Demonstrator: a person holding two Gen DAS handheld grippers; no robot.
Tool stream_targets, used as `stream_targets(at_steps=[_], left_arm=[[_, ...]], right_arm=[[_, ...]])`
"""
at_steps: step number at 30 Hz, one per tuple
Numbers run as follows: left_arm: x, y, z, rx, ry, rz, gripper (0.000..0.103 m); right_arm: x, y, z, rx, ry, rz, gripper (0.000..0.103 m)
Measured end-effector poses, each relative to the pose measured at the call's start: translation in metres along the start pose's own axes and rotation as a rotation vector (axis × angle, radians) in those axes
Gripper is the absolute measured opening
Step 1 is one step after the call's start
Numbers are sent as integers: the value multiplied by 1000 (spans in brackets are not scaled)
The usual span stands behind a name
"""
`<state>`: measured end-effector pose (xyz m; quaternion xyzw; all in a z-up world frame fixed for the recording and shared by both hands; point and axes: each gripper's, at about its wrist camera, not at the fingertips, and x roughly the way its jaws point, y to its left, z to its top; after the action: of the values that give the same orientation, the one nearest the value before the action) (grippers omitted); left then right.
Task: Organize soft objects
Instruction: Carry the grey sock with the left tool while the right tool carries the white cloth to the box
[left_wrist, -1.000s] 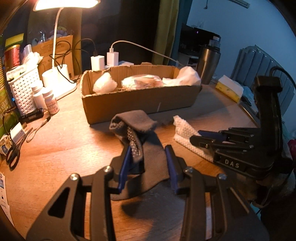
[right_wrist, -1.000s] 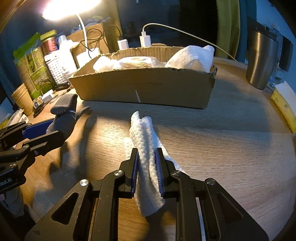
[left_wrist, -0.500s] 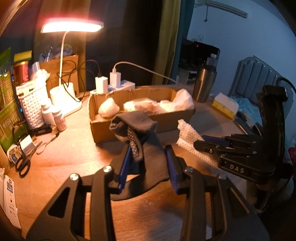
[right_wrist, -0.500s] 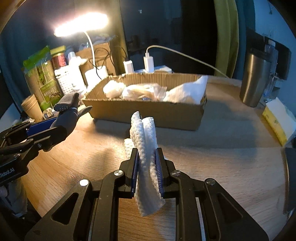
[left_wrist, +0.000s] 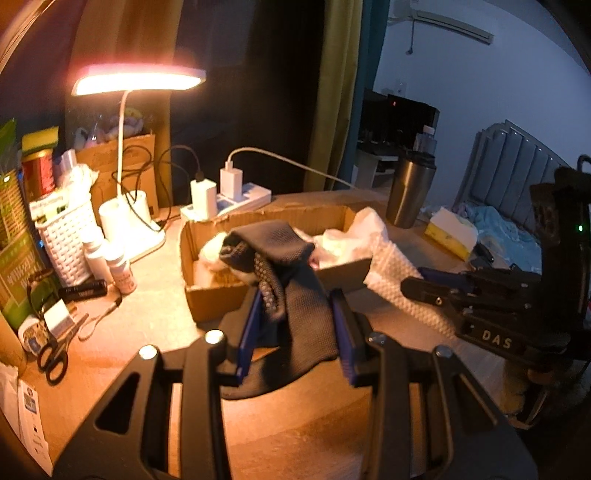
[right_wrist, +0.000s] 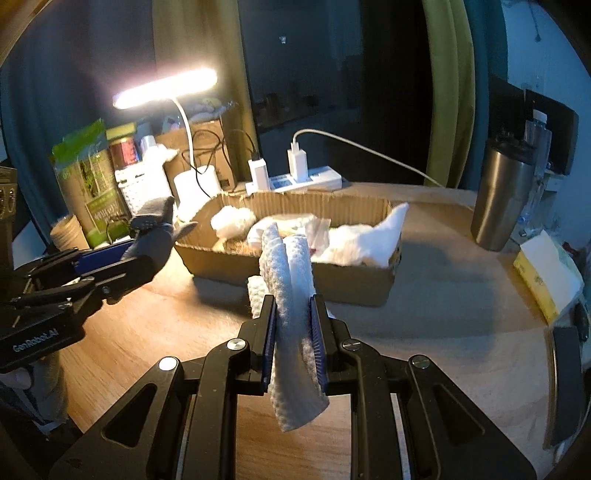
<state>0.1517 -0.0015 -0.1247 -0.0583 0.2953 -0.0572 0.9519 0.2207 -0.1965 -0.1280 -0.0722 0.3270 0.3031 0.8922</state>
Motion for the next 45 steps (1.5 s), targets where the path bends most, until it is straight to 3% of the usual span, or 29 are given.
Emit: stream_targets(at_steps=[25, 39, 45], left_arm=[[40, 12, 52, 29, -57, 29, 38], [58, 35, 64, -12, -80, 15, 38], [77, 40, 63, -23, -48, 18, 38]], right_arm=[[14, -14, 56, -1, -45, -20, 20], [35, -20, 79, 17, -50, -62, 20], [51, -24, 82, 30, -35, -66, 20]])
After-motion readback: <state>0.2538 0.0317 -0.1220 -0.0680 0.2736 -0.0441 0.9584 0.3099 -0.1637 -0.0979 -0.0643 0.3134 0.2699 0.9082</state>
